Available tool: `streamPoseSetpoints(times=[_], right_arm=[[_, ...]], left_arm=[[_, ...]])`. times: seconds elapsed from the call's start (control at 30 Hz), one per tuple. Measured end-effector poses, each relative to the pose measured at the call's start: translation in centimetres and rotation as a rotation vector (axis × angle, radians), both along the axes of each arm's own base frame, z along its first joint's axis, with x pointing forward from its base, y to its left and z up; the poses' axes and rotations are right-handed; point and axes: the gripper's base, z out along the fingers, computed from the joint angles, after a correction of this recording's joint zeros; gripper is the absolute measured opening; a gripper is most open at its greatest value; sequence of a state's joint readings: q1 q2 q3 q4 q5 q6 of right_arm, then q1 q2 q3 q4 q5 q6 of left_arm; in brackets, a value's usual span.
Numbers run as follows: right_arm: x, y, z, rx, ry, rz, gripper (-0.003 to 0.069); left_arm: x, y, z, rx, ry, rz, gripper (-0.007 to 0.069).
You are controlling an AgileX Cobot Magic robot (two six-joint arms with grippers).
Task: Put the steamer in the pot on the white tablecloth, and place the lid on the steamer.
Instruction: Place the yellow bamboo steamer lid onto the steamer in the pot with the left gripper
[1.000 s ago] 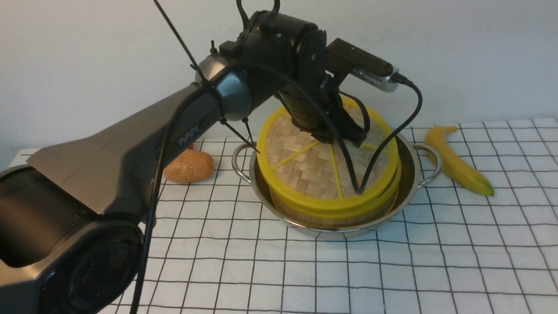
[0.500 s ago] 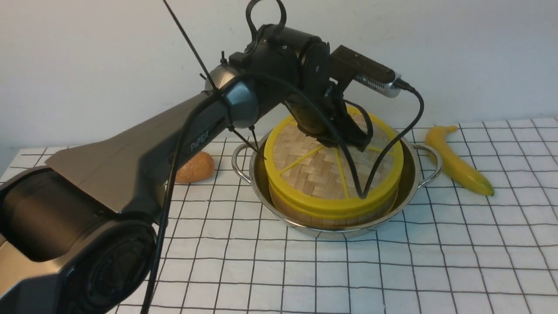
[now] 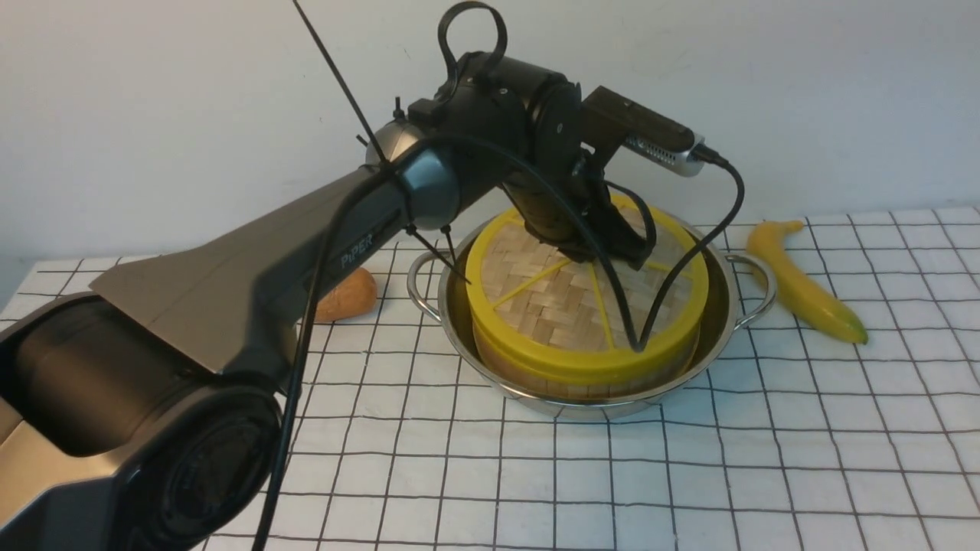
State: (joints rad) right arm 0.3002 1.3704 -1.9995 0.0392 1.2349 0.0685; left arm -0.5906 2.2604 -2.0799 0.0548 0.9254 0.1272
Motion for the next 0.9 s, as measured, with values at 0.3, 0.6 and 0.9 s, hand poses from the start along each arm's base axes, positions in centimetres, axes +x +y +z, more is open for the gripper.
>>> streamPoseSetpoints(times=[0.3,0.6,0.9], right_arm=[[0.00,0.00,0.00,0.000,0.000,0.000,0.0482],[0.00,0.00,0.00,0.000,0.000,0.000,0.0482],[0.00,0.00,0.00,0.000,0.000,0.000,0.0482]], left_arm=[[0.00,0.01,0.00,-0.001,0.000,0.003,0.0113],[0.07,-0.02,-0.32,0.004,0.005,0.003,0.0113],[0.15,0.02,-0.39,0.013,-0.001,0.002,0.0113]])
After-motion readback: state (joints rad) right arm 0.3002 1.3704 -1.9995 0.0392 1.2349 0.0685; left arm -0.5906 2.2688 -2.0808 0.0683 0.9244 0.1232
